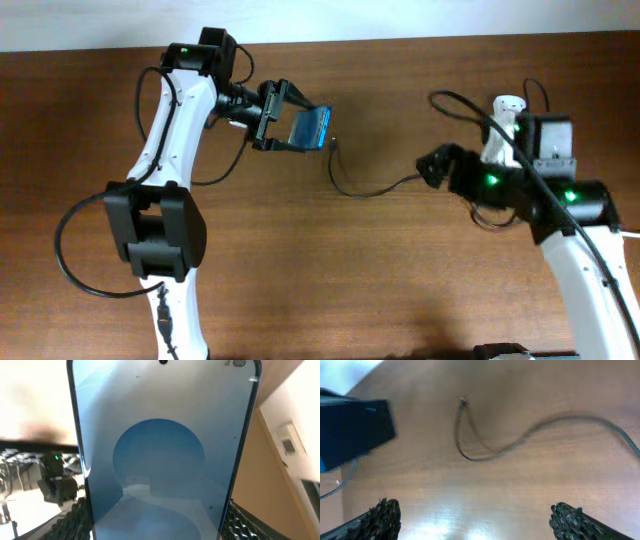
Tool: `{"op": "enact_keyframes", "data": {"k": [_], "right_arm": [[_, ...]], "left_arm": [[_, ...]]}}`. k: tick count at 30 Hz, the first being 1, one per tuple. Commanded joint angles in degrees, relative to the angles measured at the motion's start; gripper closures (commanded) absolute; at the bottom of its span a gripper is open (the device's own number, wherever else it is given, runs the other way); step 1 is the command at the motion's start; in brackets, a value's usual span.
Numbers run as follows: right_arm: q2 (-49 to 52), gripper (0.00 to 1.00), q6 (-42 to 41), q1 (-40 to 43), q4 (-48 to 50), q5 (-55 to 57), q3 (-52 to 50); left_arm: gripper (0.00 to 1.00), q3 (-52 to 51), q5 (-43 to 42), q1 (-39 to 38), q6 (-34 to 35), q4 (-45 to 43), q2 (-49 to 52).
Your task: Plug charger to phone and switch on socket
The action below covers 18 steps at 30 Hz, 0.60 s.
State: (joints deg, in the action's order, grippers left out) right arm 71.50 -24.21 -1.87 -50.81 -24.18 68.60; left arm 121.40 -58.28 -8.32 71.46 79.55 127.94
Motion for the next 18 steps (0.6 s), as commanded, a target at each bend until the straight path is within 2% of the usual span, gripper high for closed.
{"op": "enact_keyframes", "data": {"k": [1, 3, 4, 8, 9, 12, 16, 18], "right_arm": [[7.04, 0.02, 2.78, -6.25, 0.04, 2.16, 6.86], [11.13, 0.02, -1.46, -6.75, 5.66, -1.31, 8.24], [12.66, 0.01, -0.63, -6.97, 8.68, -3.91, 8.24], [18.34, 0.14, -1.66, -12.94, 12.33, -3.56, 8.22], [18.99, 0.15, -4.87, -15.06, 14.64, -2.45, 8.22], [20.09, 0.26, -14.34, -21.64, 18.53, 7.43, 8.22], [25.31, 0.36, -16.83, -24.81, 21.62, 8.35, 8.22], [26.86, 0.45, -16.81, -24.81, 22.71, 7.96, 8.22]], "left_arm": [[1.0, 1.29, 6.95, -2.64, 0.39, 0.07, -0.24], [1.0, 1.29, 14.62, -4.85, 0.42, 0.13, -0.24], [1.0, 1.29, 16.9, -5.64, 0.81, 0.31, -0.24], [1.0, 1.29, 19.37, -7.72, 3.65, 0.24, -0.24], [1.0, 1.29, 19.32, -7.74, 4.39, 0.24, -0.24], [1.0, 1.29, 18.43, -7.74, 5.29, 0.26, -0.24], [1.0, 1.29, 17.18, -7.98, 5.27, 0.26, -0.24], [1.0, 1.29, 17.2, -8.33, 5.27, 0.26, -0.24]]}}
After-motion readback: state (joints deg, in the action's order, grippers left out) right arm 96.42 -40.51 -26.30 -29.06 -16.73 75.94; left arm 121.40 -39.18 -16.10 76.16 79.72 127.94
